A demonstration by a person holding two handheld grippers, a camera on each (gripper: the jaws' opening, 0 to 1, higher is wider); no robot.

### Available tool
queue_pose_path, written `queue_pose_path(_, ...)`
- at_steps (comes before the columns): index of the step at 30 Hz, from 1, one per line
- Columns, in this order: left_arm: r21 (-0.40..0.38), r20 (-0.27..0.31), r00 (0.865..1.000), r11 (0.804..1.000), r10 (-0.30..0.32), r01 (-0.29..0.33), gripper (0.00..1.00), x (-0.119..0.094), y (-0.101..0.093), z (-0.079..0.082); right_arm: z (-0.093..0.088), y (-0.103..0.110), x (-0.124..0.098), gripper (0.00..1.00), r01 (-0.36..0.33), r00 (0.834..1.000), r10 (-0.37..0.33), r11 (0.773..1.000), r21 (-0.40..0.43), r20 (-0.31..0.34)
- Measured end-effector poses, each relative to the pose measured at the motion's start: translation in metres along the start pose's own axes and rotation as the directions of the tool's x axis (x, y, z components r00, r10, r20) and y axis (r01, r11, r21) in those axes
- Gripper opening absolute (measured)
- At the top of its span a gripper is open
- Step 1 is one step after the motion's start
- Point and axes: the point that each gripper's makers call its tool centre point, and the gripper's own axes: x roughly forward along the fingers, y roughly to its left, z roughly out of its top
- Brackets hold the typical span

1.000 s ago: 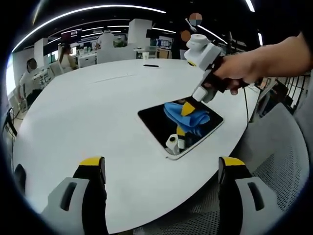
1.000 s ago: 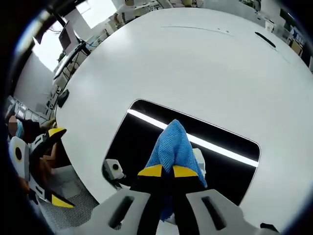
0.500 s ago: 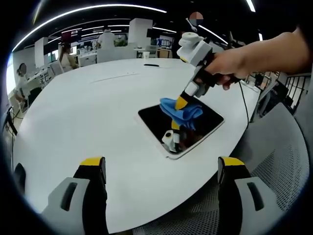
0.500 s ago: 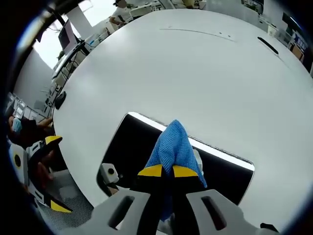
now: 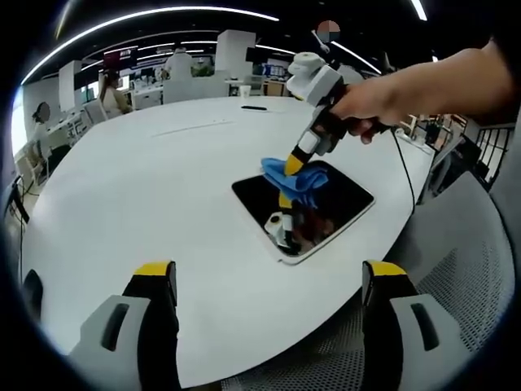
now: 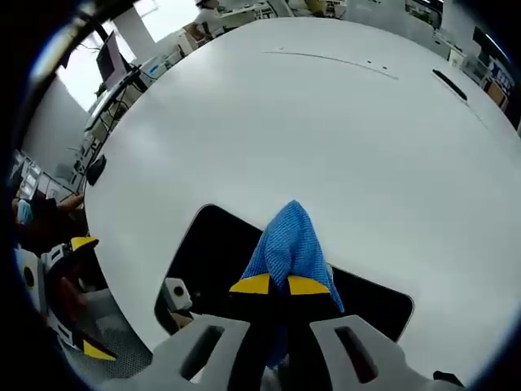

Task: Wipe the mirror surface with the cleaning cloth until all visible marks leave the cleaned area.

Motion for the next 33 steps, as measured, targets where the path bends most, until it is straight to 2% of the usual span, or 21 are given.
queue_pose_path(3,-0.005,0.005,1.0,1.0,0.002,-0.002,0.93,0.0,0.001,0.0,-0.002,0.003,-0.007,0.0,0.004,1.0,-0.004,1.0,-0.006,0.003)
queue_pose_path(7,-0.012,0.009,1.0,1.0,-0.001,0.001,0.94,0.001,0.002,0.0,0.0,0.003,-0.004,0.0,0.013,1.0,-0.013,0.999,-0.048,-0.001)
queue_pose_path(15,-0.012,0.01,1.0,1.0,0.001,-0.001,0.94,0.001,0.002,0.0,0.001,0.0,0.0,0.0,0.003,1.0,-0.003,1.0,-0.028,0.002)
queue_pose_path(25,-0.01,0.01,1.0,1.0,0.005,-0.005,0.94,0.001,0.003,0.0,0.004,-0.003,0.005,0.0,-0.003,1.0,0.003,0.998,-0.069,0.005)
queue_pose_path(33,-0.006,0.003,1.0,1.0,0.005,-0.005,0.94,-0.001,0.001,0.0,-0.003,-0.011,-0.003,0.0,0.008,1.0,-0.009,0.998,-0.061,-0.002)
